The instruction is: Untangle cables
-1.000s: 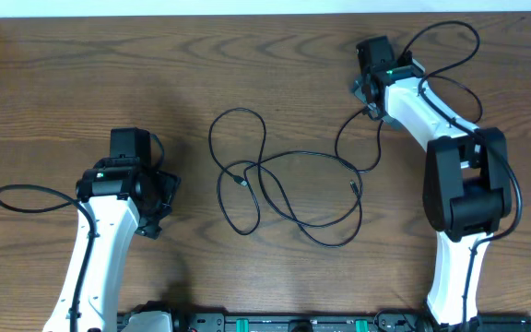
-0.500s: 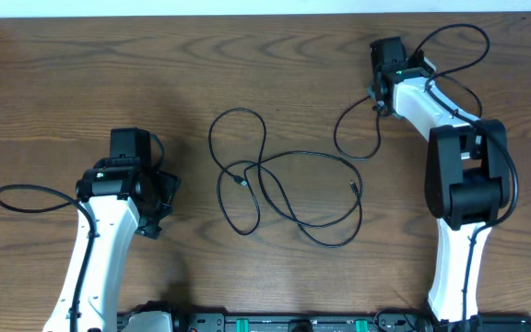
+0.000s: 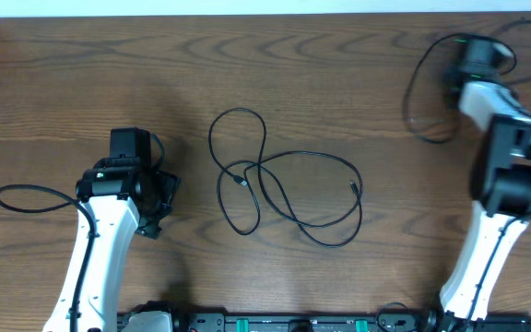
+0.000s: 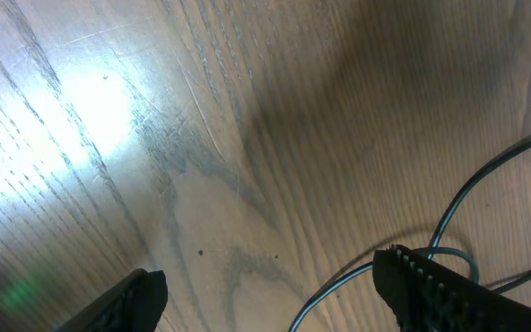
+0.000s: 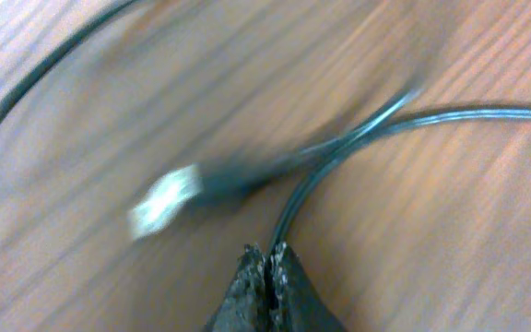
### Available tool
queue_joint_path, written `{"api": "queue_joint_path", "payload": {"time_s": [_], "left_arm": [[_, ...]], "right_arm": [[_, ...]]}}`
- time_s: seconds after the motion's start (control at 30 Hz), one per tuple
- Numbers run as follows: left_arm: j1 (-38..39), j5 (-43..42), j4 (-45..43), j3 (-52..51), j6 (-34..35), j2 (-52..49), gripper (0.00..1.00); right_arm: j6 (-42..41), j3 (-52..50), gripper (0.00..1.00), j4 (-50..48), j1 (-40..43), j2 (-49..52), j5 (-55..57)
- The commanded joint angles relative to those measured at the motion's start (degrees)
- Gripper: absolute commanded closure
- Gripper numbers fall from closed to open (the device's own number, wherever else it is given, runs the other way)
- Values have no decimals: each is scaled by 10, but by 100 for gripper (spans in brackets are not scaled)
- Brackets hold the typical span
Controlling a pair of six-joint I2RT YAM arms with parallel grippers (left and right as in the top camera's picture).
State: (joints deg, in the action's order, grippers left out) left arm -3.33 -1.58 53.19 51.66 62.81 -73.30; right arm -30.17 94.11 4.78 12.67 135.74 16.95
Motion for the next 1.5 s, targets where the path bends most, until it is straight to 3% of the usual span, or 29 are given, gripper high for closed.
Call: {"api": "queue_joint_path", "payload": {"time_s": [0.0, 0.27, 0.3, 0.37, 0.43, 0.47, 0.6, 0.73, 0.93, 0.97, 1.07, 1.23, 1.47], "left_arm": [[-2, 1, 3, -2, -1, 3, 23], [-2, 1, 3, -2, -1, 3, 23], [-2, 1, 3, -2, -1, 3, 23], [-2, 1, 3, -2, -1, 3, 23], [-2, 1, 3, -2, -1, 3, 23], [-2, 1, 4, -2, -1, 3, 23], [-2, 0, 6, -2, -1, 3, 23], [-2, 1, 5, -2, -1, 3, 23], [-2, 1, 5, -2, -1, 3, 23], [-2, 1, 5, -2, -1, 3, 23], [-2, 1, 5, -2, -1, 3, 23], [-2, 1, 6, -2, -2, 3, 23], [-2, 1, 6, -2, -1, 3, 23]], "right_arm": [[102, -13, 99, -29, 68, 29, -68], [169, 30, 99, -40, 142, 29, -128], [178, 41, 93, -31, 141, 28, -136], [189, 70, 76, 1, 136, 25, -148], [196, 112, 33, 50, 127, 19, -151], [195, 145, 1, 91, 123, 13, -148], [195, 226, 1, 224, 107, -19, -170], [216, 241, 1, 339, 76, -69, -204], [288, 221, 22, 546, 12, -71, -234], [300, 206, 22, 559, 0, -71, -234], [339, 164, 19, 567, -25, -71, -222], [326, 87, 17, 511, -34, -71, -134], [356, 73, 17, 450, -22, -71, -94]]}}
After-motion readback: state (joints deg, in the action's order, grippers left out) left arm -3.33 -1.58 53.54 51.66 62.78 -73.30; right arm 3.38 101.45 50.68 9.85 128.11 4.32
